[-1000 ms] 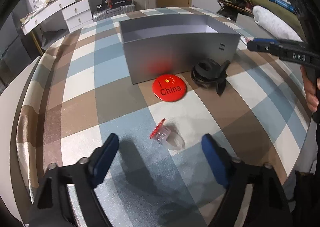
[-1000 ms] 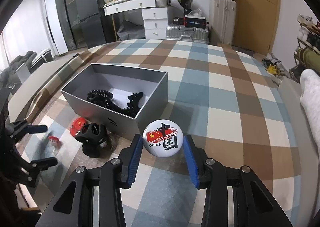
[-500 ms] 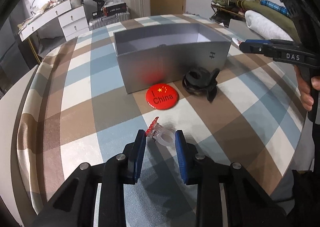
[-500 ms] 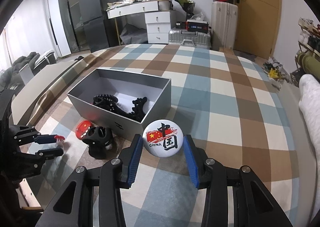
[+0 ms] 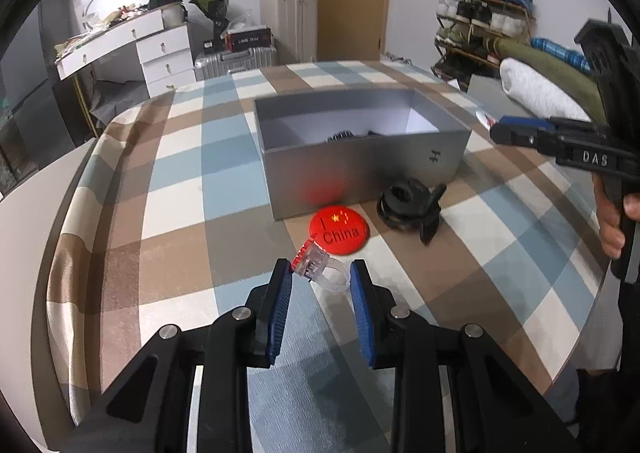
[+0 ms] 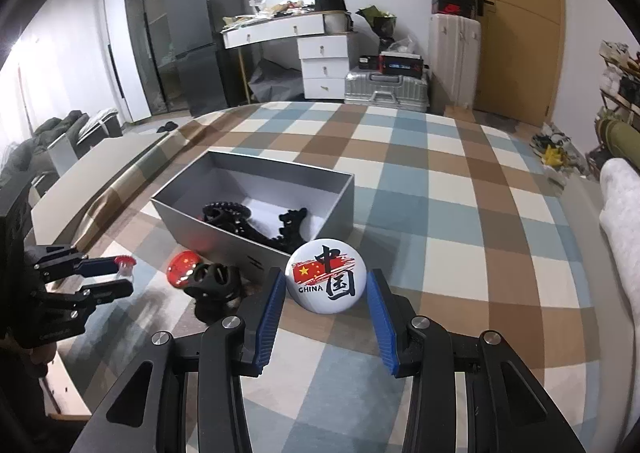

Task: Organize jewelry
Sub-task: 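Carry the white badge and ring over the grey box and lower them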

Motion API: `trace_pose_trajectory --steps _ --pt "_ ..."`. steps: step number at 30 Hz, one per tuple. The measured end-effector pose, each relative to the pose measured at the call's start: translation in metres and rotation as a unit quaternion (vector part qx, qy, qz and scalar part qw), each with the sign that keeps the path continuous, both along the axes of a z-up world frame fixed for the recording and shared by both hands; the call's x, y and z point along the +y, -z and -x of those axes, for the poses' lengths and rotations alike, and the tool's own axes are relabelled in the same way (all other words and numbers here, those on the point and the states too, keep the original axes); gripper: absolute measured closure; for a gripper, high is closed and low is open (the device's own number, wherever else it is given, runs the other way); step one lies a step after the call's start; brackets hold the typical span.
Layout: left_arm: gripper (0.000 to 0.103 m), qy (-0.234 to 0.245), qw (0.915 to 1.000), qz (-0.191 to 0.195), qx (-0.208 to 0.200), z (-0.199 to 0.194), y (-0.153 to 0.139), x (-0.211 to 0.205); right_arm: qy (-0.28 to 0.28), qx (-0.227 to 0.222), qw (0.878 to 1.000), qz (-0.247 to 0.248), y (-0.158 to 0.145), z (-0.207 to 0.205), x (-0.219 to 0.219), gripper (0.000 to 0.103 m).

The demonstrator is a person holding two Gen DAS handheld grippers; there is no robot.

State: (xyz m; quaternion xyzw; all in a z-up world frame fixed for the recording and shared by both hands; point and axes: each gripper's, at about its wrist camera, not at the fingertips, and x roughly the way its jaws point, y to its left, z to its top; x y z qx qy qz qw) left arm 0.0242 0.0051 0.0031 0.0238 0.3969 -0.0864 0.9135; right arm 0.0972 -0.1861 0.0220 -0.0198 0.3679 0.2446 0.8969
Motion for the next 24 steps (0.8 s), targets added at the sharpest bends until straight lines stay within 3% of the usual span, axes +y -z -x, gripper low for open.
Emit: trace_pose_trajectory --steps 24 --pt "0.079 -0.048 0.9967 0.034 -0.057 -0.002 -0.019 0.017 -0.01 -0.032 0.999 -0.036 -0.015 0.009 0.002 0.062"
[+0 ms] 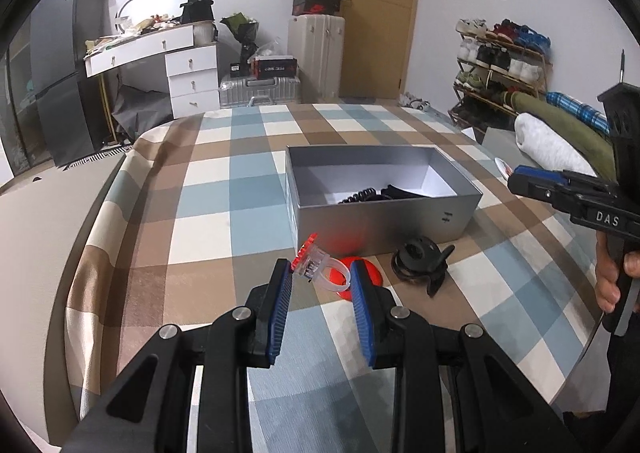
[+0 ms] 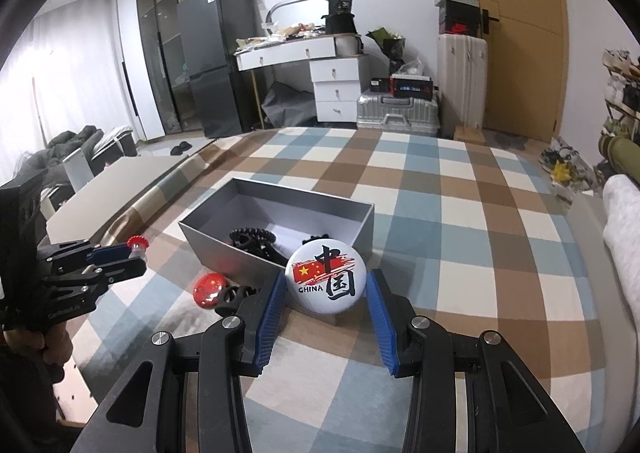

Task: Organize jewelry
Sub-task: 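Carry the white badge and ring over the grey box and lower them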

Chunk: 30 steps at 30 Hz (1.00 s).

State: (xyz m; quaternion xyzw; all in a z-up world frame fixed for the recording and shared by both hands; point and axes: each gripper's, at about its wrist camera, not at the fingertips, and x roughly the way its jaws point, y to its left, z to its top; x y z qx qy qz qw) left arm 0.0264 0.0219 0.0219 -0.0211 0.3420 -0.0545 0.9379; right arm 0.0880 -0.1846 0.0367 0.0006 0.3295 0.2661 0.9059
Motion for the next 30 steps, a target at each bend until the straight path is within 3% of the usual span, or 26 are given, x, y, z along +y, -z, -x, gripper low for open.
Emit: trace_pose_trajectory --steps 30 --pt "0.079 0.018 0.9996 0.002 -0.022 -0.053 -0.015 -0.017 -0.004 -0.004 0.999 -0.047 -0.006 -0.021 0.008 0.062"
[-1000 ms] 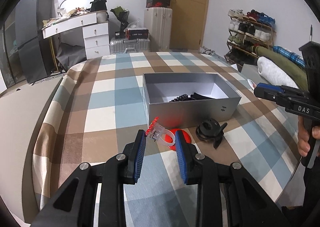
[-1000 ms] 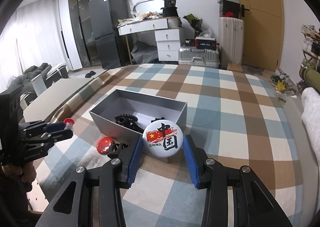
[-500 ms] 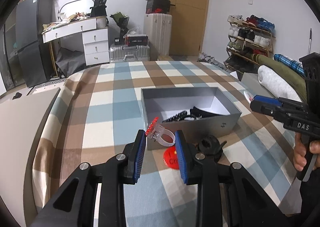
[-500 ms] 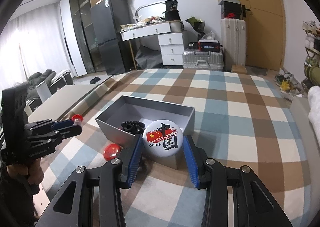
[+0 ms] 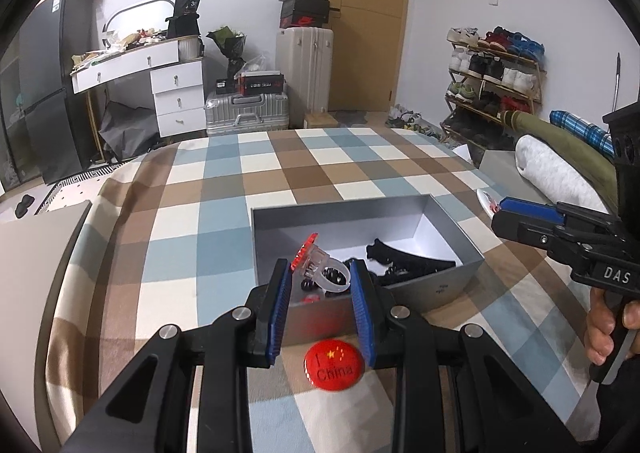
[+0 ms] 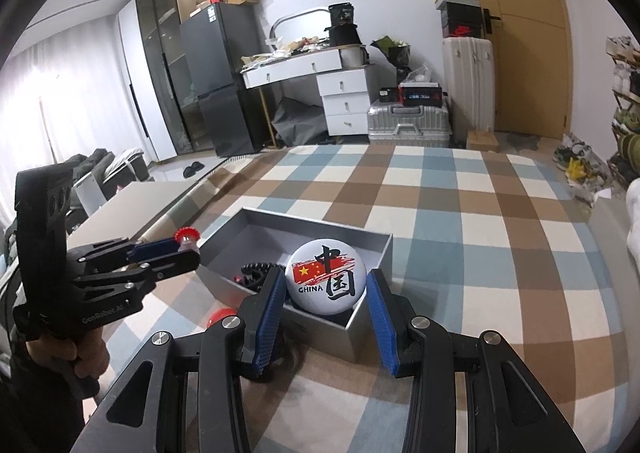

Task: Organize jewelry
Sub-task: 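Carry the white badge and ring over the grey box and lower them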

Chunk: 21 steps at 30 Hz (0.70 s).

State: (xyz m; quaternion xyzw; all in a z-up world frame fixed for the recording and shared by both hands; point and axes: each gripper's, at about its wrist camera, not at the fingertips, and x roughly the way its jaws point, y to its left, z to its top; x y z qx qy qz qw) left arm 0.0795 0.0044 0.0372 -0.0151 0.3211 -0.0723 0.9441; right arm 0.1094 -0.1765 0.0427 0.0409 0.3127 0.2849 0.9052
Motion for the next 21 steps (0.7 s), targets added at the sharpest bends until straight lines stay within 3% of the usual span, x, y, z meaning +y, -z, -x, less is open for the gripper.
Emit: trace_pose_trajectory --steps 21 --pt "0.079 -0.004 1.0 0.005 0.001 -0.027 0.001 -0.006 0.008 0.011 0.999 -0.031 0.001 -0.021 0.007 0.062"
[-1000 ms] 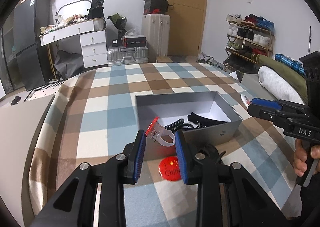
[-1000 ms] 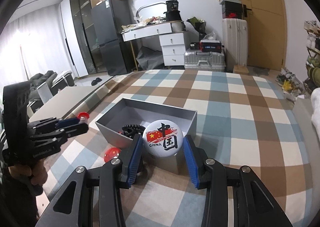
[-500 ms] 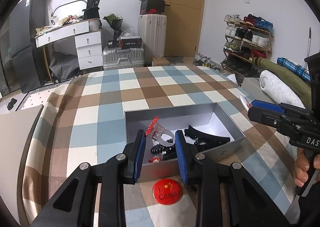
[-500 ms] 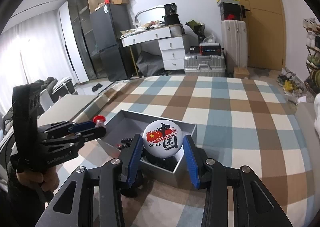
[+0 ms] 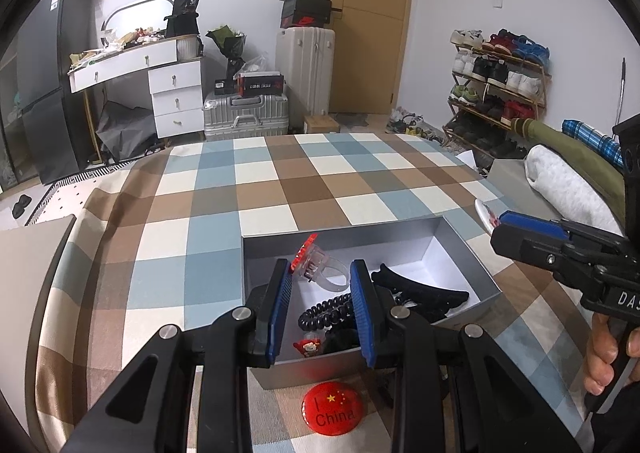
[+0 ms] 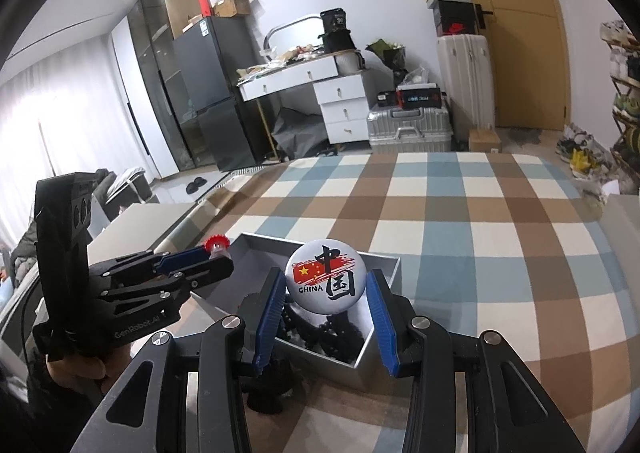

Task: Organize jewelry
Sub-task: 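Carry the white badge and ring over the grey box and lower them, then open both grippers to release the badge and ring into the box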

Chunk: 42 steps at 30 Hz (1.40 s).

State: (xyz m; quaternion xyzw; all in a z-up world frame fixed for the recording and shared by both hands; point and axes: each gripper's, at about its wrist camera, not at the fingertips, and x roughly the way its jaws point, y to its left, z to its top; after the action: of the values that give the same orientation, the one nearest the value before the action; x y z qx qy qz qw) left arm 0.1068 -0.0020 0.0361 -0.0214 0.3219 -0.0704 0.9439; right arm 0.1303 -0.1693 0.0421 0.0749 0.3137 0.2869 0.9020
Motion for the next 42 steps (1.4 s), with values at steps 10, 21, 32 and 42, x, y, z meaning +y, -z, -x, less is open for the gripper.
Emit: trace_pose_trajectory --steps 10,21,32,42 --pt "0.079 -0.005 0.9999 -0.014 0.005 -0.008 0.007 -0.005 -0.006 0.024 1.0 -0.006 0.013 -0.008 0.008 0.062" --pt "0.079 0.002 0.9993 -0.034 0.014 -0.015 0.019 -0.013 -0.014 0.047 0.999 0.005 0.026 -0.014 0.02 0.062" --pt "0.079 0.015 0.9979 -0.061 0.018 -0.016 0.023 -0.023 -0.025 0.052 0.998 0.019 0.033 -0.016 0.033 0.062" --pt "0.078 0.027 0.9978 -0.057 0.023 -0.014 0.023 -0.028 -0.033 0.053 0.998 0.015 0.032 -0.013 0.034 0.053"
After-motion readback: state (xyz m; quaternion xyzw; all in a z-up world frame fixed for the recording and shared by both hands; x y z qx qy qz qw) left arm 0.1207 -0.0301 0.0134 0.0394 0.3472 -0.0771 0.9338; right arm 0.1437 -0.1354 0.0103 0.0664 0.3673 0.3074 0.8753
